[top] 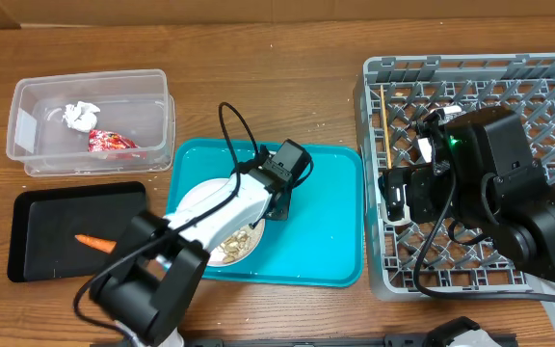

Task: Sort waste into correct bins and load items into the dishwasher
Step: 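Grasp the white plate rim with the left gripper, then lift the plate and tip its food scraps onto the black tray, then carry the plate right and stand it upright in the rack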

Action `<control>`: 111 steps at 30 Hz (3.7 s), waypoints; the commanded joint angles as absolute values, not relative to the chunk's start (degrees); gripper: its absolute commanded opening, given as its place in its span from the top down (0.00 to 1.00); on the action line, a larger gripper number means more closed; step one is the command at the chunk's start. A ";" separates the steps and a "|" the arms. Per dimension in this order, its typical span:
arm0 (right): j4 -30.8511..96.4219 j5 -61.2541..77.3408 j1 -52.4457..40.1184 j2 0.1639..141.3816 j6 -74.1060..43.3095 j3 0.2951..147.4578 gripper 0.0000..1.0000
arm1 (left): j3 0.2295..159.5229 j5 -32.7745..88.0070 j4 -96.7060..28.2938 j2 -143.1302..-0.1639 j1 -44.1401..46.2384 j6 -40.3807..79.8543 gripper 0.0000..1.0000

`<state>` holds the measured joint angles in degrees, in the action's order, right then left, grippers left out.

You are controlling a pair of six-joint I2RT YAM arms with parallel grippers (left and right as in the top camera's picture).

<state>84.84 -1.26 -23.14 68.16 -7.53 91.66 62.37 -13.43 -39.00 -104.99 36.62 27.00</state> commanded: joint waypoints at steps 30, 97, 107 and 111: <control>84.53 -0.73 -23.03 68.07 -7.94 92.27 0.00 | 73.36 -13.47 -57.71 -92.03 34.96 39.88 0.96; 84.36 -0.73 -23.03 68.07 -7.94 92.27 0.00 | 47.94 71.05 -49.80 -55.66 -63.55 -5.96 0.96; 84.09 -0.71 -23.03 68.07 -7.97 92.27 0.00 | 52.51 70.15 -45.63 -55.59 -43.40 -3.16 0.96; 84.14 -0.71 -23.03 68.07 -7.94 92.27 0.00 | 57.19 56.80 -45.60 -55.61 -23.42 -0.40 0.96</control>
<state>84.49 -0.82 -23.14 68.16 -7.53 91.66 51.77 67.40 -45.84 -56.01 -37.36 -2.83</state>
